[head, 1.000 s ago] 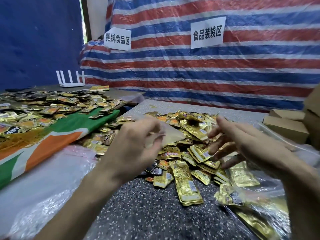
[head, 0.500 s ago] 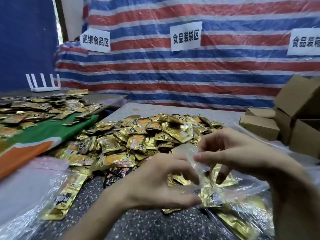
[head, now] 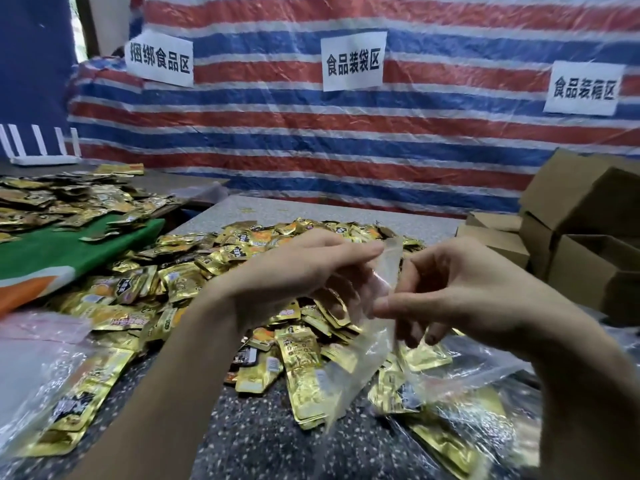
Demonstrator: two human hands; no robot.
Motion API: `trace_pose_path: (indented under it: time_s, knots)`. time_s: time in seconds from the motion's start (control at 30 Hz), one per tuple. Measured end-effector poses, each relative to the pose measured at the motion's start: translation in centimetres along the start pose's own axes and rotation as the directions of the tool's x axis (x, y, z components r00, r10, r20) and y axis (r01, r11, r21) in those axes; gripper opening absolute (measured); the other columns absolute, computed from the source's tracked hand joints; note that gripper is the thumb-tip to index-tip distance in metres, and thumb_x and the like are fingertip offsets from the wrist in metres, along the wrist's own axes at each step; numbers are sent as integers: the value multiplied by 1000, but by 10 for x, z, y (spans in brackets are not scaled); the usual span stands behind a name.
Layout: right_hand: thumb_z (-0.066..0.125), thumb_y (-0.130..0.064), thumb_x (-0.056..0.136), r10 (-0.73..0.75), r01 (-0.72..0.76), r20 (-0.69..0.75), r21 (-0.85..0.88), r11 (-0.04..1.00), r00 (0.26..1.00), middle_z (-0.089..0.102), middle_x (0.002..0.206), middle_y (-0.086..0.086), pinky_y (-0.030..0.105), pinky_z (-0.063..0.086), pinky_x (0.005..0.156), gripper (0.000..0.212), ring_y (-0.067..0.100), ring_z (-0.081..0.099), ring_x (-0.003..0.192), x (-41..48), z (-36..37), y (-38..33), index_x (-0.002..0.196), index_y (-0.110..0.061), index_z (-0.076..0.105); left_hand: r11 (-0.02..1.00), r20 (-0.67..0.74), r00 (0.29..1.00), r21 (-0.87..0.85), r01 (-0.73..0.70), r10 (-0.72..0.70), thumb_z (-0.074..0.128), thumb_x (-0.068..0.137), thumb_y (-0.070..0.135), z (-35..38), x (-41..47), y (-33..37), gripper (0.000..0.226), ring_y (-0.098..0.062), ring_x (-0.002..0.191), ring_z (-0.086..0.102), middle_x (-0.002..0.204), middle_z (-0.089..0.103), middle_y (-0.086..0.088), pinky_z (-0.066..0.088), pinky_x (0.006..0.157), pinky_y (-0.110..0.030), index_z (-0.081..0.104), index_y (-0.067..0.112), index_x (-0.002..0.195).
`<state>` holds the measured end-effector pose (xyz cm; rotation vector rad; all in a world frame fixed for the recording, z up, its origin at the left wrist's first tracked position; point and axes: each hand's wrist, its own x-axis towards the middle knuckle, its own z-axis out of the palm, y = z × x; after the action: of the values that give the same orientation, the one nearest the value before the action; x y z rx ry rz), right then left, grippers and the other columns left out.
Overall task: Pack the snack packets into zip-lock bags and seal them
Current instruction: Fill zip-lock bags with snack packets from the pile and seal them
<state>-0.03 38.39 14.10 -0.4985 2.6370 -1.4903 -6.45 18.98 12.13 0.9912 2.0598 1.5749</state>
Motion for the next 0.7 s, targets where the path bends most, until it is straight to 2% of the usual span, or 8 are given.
trace_pose_path:
  time_s: [0.1, 0.23, 0.3, 0.33, 0.43, 0.5, 0.57, 0.7]
  knots:
    - [82, -29, 64, -14, 14, 14, -2, 1000, 1000, 70, 61, 14, 18, 48, 45, 22, 20, 66, 53, 1, 2, 0, 67, -9, 72, 997, 116, 990, -15, -77, 78, 60, 92, 33, -4, 2, -5, 23, -12, 67, 64, 75, 69, 0, 50, 64, -23, 74, 18, 82]
    - [86, -39, 59, 12, -16, -34, -116, 993, 999, 70, 64, 11, 27, 54, 50, 34, 19, 65, 55, 1, 4, 2, 71, -13, 68, 994, 80, 991, -33, -109, 111, 69, 88, 19, -6, 6, -17, 11, -10, 64, 61, 71, 67, -2, 47, 61, -23, 73, 11, 82]
    - [85, -50, 52, -45, 8, -145, -242, 970, 988, 72, 79, 2, 36, 58, 58, 46, 14, 68, 64, 0, 3, 2, 85, -23, 68, 993, 49, 992, -40, -113, 115, 72, 83, 20, -7, 9, -19, 11, -9, 60, 59, 67, 67, 0, 46, 58, -20, 73, 11, 77]
    - [83, -53, 52, -107, 51, -170, -305, 951, 980, 71, 90, -5, 34, 59, 61, 49, 11, 69, 72, 0, 3, 1, 94, -31, 68, 991, 30, 992, -54, -119, 121, 74, 80, 21, -8, 9, -19, 11, -8, 59, 58, 65, 66, 0, 46, 56, -19, 73, 12, 73]
    - [79, -46, 65, -262, 230, -39, -367, 901, 964, 65, 119, -21, 24, 58, 67, 52, 10, 70, 88, -2, 4, -6, 114, -38, 68, 985, -47, 990, -107, -135, 130, 79, 68, 21, -11, 10, -20, 16, -4, 56, 54, 57, 61, 7, 45, 53, -15, 68, 20, 56]
    - [78, -39, 68, -298, 275, -4, -367, 888, 955, 65, 121, -22, 19, 57, 68, 44, 10, 71, 88, -2, 5, -7, 111, -34, 71, 985, -47, 993, -131, -116, 111, 82, 64, 22, -14, 10, -21, 21, -5, 56, 52, 55, 57, 8, 45, 54, -16, 65, 21, 52]
    - [78, -37, 67, -335, 299, -40, -359, 884, 941, 71, 110, -19, 16, 55, 63, 30, 10, 71, 82, -1, 6, -6, 97, -33, 75, 984, 2, 997, -159, -80, 81, 85, 65, 23, -15, 10, -21, 24, -8, 57, 51, 56, 56, 7, 45, 55, -18, 64, 21, 52]
    - [78, -38, 68, -380, 332, -68, -365, 870, 922, 74, 95, -10, 19, 54, 58, 15, 13, 69, 73, -2, 4, -7, 78, -28, 74, 973, 58, 997, -229, -42, 56, 84, 71, 23, -17, 9, -21, 25, -10, 56, 53, 59, 59, 5, 47, 54, -20, 66, 21, 55]
